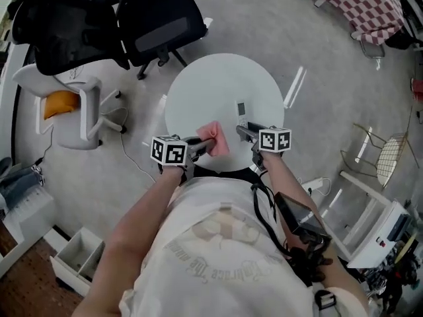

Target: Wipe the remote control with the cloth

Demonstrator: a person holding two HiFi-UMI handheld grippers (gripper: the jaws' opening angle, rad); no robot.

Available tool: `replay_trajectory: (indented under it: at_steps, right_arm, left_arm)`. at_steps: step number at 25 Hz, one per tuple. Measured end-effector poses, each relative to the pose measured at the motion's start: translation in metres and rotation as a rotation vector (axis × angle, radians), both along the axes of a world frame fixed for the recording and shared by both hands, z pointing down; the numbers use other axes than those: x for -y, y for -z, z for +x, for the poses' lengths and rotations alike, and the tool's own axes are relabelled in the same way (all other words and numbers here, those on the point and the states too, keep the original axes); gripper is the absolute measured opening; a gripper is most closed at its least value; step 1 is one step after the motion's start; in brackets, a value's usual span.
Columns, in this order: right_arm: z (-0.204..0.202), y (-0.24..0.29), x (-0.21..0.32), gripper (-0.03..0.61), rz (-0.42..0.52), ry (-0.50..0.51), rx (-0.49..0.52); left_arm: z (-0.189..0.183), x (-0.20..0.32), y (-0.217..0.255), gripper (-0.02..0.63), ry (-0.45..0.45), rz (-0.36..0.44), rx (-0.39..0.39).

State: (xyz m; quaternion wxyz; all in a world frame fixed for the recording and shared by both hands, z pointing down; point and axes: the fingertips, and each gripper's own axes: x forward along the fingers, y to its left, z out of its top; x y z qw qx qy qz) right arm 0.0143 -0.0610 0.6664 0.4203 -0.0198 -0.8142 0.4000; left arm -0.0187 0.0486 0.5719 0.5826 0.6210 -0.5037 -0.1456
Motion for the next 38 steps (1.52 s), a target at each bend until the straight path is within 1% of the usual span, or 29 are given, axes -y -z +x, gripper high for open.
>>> replay_trajectory:
  at_steps: [3,6,8,11,14,16,18,21,24,25,28,30,32,35,38]
  right_arm:
    - [-0.006,-0.016,-0.008,0.231,0.093,0.105,-0.095]
    - [-0.008,-0.029,-0.013,0.232,0.239,0.245,-0.188]
    - [-0.004,-0.033,-0.012,0.232,0.319,0.330,-0.227]
    - [-0.001,-0.036,-0.011,0.235,0.385,0.409,-0.239]
    - [-0.009,-0.031,-0.011,0.241,0.454,0.476,-0.209]
    - [-0.011,-0.027,-0.011,0.244,0.493,0.500,-0.194]
    - [-0.010,-0.026,-0.013,0.246,0.512,0.512,-0.185]
    - [-0.011,-0.022,-0.012,0.250,0.516,0.496,-0.157]
    - [-0.008,-0.018,-0.007,0.238,0.519,0.453,-0.131]
    - [-0.005,-0.015,-0.004,0.214,0.533,0.431,-0.127]
    - [0.004,0.005,0.006,0.073,0.595,0.353,-0.106]
    - [0.010,0.024,0.010,0.009,0.624,0.291,-0.081]
    - [0.015,0.044,0.015,0.008,0.634,0.214,-0.048]
    - [0.025,0.071,0.021,0.008,0.617,0.083,-0.012]
    - [0.032,0.104,0.017,0.008,0.600,-0.018,0.061]
  left_arm:
    - [-0.007,-0.007,0.004,0.018,0.052,0.000,0.002]
    - [-0.012,-0.020,0.008,0.018,0.096,-0.014,0.020]
    - [-0.010,-0.024,0.007,0.018,0.121,-0.026,0.032]
    - [-0.005,-0.027,0.008,0.018,0.153,-0.033,0.042]
    - [-0.001,-0.029,0.013,0.018,0.180,-0.028,0.049]
    - [0.005,-0.031,0.016,0.018,0.190,-0.029,0.052]
    - [0.013,-0.035,0.020,0.018,0.192,-0.034,0.057]
    - [0.018,-0.043,0.019,0.018,0.191,-0.044,0.071]
    - [0.016,-0.048,0.014,0.018,0.193,-0.045,0.086]
    - [0.014,-0.049,0.013,0.018,0.188,-0.041,0.093]
    - [0.010,-0.052,0.016,0.018,0.148,-0.020,0.139]
    - [0.007,-0.052,0.022,0.018,0.118,0.001,0.173]
    - [0.002,-0.050,0.030,0.018,0.097,0.032,0.199]
    - [-0.007,-0.047,0.040,0.018,0.057,0.073,0.251]
    - [-0.013,-0.053,0.050,0.018,0.021,0.108,0.316]
